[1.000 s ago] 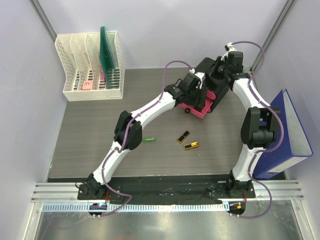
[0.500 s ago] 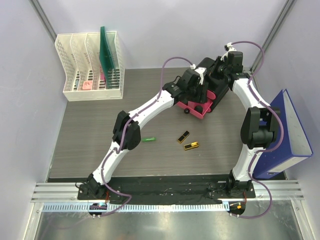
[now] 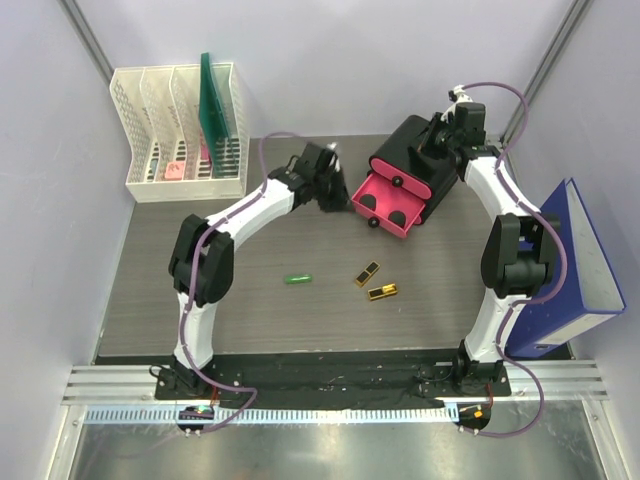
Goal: Organize the makeup
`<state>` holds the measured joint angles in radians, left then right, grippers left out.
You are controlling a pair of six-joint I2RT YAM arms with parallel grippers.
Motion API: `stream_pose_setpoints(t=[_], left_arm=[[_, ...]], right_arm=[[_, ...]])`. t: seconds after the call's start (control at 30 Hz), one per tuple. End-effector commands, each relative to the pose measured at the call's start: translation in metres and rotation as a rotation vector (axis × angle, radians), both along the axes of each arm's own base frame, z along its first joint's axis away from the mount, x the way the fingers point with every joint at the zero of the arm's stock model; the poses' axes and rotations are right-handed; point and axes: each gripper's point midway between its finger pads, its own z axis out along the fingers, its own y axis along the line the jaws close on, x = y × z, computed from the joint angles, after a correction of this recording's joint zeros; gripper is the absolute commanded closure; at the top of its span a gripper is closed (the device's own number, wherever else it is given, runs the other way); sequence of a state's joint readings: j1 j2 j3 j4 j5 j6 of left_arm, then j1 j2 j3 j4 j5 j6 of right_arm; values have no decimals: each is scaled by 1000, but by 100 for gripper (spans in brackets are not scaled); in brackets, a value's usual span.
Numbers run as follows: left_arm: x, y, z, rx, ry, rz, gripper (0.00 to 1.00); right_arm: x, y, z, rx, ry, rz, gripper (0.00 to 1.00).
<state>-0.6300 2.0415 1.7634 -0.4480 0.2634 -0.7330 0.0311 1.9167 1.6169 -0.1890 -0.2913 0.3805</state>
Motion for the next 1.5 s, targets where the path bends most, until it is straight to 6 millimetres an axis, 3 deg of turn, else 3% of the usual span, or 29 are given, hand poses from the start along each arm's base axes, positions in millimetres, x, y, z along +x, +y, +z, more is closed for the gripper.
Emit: stream_pose_setpoints(t=[0.0, 0.17, 0.3, 0.37, 0.4, 0.73, 0.83, 0.9, 1.03, 1.07, 1.1, 1.2, 1.47], left_arm=[[-27, -1, -23, -76, 171, 9, 100], [-30, -9, -51, -98, 284, -1, 100], [-22, -30, -52, -174, 327, -23, 100], [-12, -40, -44, -214, 320, -17, 100], [-9, -43, -51, -217, 330, -11, 100], [30, -75, -12, -369, 224, -11, 100], [39, -82, -8, -396, 225, -3, 100], [43, -87, -16, -406, 234, 5, 100], [58, -99, -13, -464, 232, 26, 100], [64, -105, 1, -492, 205, 17, 100], [67, -108, -11, -488, 220, 21, 100], [75, -118, -3, -534, 212, 22, 100], [70, -114, 3, -546, 192, 3, 100]], right_arm=[[-88, -9, -148, -95, 554, 2, 99], [-88, -8, -149, -95, 557, 3, 99], [-87, -9, -149, -94, 556, 1, 99], [-87, -10, -148, -96, 554, -1, 99], [-87, -9, -147, -96, 552, 1, 99], [-86, -8, -149, -92, 556, 3, 99], [-86, -7, -151, -89, 561, 5, 99], [-86, -7, -151, -86, 561, 6, 99], [-86, -7, -153, -87, 567, 5, 99], [-86, -7, -154, -86, 568, 6, 99], [-86, -6, -154, -85, 569, 9, 99], [-86, -7, -154, -82, 568, 6, 99], [-85, -7, -152, -86, 564, 6, 99]])
